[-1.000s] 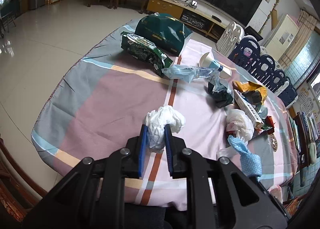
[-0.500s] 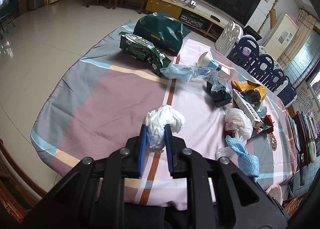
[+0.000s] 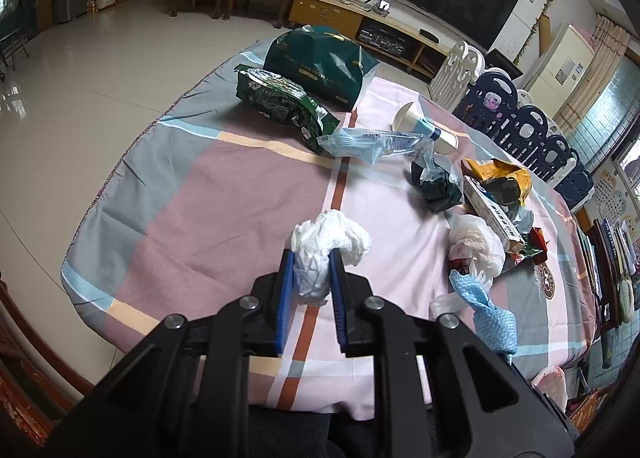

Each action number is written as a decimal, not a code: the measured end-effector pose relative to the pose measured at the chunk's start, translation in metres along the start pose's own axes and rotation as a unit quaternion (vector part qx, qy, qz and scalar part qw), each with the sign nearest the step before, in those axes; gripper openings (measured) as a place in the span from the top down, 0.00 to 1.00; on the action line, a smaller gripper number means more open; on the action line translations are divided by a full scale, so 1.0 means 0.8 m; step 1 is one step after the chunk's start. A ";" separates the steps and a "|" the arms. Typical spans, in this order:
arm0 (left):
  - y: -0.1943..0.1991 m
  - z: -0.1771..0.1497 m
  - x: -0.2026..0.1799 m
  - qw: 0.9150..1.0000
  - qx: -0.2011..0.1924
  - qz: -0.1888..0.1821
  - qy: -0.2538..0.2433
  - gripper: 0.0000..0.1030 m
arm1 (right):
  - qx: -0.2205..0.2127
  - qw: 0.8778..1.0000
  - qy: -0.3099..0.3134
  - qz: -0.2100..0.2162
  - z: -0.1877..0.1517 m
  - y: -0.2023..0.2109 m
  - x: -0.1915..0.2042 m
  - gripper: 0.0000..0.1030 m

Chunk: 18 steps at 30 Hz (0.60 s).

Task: Collect trash
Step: 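Lift the blue cloth with the right tool and carry it toward the basket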

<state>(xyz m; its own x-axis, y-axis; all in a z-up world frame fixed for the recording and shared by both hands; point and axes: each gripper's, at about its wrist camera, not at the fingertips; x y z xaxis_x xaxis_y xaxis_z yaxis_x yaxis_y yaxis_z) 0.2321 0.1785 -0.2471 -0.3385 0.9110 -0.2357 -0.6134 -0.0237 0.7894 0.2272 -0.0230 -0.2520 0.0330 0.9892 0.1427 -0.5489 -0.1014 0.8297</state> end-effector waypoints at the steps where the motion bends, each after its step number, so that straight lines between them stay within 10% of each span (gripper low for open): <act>1: 0.000 0.000 0.000 1.000 0.000 0.000 0.001 0.82 | 0.000 1.000 0.000 0.000 0.000 0.000 0.000 0.96; 18: 0.000 0.000 0.000 1.000 0.000 0.000 0.000 0.82 | 0.001 1.000 -0.002 0.001 0.000 0.000 -0.001 0.96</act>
<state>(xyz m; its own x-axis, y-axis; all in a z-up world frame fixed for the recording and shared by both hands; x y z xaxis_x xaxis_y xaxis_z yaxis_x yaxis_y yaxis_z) 0.2319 0.1781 -0.2470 -0.3387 0.9110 -0.2354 -0.6137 -0.0242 0.7892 0.2272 -0.0238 -0.2525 0.0343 0.9886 0.1465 -0.5467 -0.1042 0.8308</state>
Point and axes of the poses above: each gripper's, at about its wrist camera, not at the fingertips, and y roughly against the way its jaws point, x to its left, z to its top, and after that the axes turned 2 degrees about z, right-handed
